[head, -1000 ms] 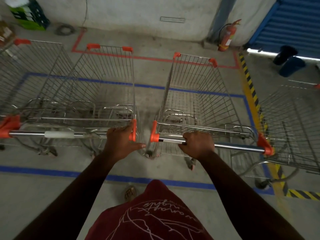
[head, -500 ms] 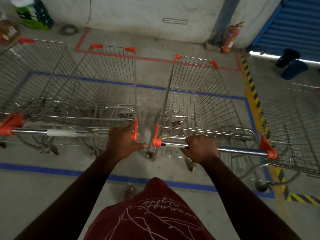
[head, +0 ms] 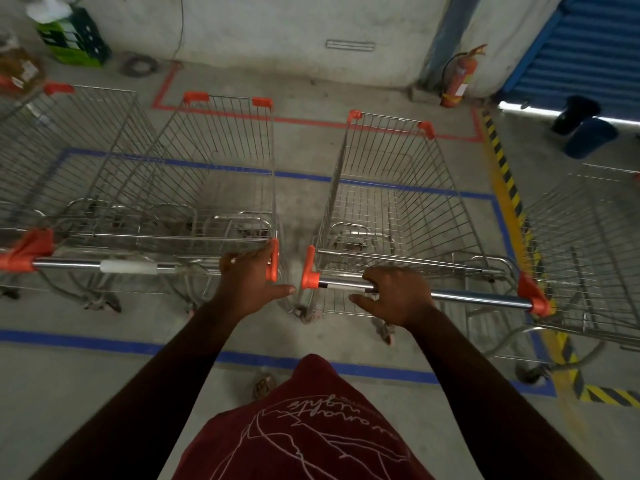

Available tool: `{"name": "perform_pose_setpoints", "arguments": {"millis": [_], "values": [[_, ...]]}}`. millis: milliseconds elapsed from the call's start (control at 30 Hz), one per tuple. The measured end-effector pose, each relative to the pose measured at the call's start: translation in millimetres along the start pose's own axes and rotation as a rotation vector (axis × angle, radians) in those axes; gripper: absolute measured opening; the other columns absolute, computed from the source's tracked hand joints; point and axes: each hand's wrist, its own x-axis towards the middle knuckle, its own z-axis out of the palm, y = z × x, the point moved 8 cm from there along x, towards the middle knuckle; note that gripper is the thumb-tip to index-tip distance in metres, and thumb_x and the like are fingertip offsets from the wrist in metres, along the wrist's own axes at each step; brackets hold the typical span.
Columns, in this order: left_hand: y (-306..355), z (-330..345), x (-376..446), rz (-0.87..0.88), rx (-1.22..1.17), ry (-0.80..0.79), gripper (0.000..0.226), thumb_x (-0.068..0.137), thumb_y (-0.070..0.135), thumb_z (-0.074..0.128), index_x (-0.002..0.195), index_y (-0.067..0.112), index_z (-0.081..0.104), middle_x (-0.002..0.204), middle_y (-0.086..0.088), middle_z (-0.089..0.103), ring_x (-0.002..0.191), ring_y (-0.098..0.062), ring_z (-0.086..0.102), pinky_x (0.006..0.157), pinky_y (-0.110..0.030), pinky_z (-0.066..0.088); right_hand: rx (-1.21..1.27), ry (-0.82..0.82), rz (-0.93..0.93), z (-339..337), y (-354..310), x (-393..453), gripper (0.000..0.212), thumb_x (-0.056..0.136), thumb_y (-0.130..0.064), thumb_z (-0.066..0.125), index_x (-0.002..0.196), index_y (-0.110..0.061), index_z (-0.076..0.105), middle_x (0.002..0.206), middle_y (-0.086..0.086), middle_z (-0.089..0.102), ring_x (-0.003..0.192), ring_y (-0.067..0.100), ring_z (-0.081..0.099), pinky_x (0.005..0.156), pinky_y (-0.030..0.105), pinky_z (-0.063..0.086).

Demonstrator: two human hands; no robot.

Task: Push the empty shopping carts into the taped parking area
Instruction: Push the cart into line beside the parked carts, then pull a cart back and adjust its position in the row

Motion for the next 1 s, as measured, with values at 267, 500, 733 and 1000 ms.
{"name": "perform_pose_setpoints", "arguments": {"millis": [267,500,733,1000], "values": [[46.3,-24.7,-6.4,0.024,0.057,0.099,0.077,0.068,0.074,0.076,0.123,0.023,0.062,0.111,0.003,0.066,0.113,-0.025,0.061,0.107,-0.048,0.037,0.214,0.108,0.012,-39.5,20.6,-32.7,0.059,0.091,-0.054,0.072,0.141,-0.026,0.059,0.133,-0.002,0.069,0.124,0.024,0.063,0.105,0.043,0.044],[179.1,3.3,-20.9,0.266,-0.130,0.136,0.061,0.085,0.024,0.074,0.143,0.019,0.056,0.132,-0.004,0.067,0.124,-0.026,0.060,0.107,-0.042,0.040,0.348,0.271,0.142,-60.7,90.6,-124.2,0.051,0.093,-0.042,0.074,0.137,-0.020,0.063,0.136,0.001,0.067,0.127,0.023,0.060,0.108,0.046,0.046],[334.0,77.1,-41.6,0.518,-0.210,-0.047,0.057,0.093,0.034,0.068,0.147,0.031,0.051,0.142,0.010,0.059,0.135,-0.012,0.047,0.114,-0.029,0.020,0.464,0.461,0.216,-83.8,167.6,-211.7,0.043,0.096,-0.035,0.072,0.136,-0.024,0.063,0.136,-0.013,0.062,0.128,-0.007,0.050,0.106,0.027,0.046],[427.3,130.0,-22.1,0.620,-0.268,-0.178,0.050,0.092,0.032,0.068,0.140,0.029,0.057,0.139,0.007,0.063,0.131,-0.016,0.053,0.109,-0.031,0.029,0.482,0.501,0.373,-89.7,238.7,-238.4,0.031,0.097,-0.031,0.068,0.128,-0.024,0.067,0.125,-0.016,0.065,0.116,0.004,0.058,0.100,0.020,0.043]]}}
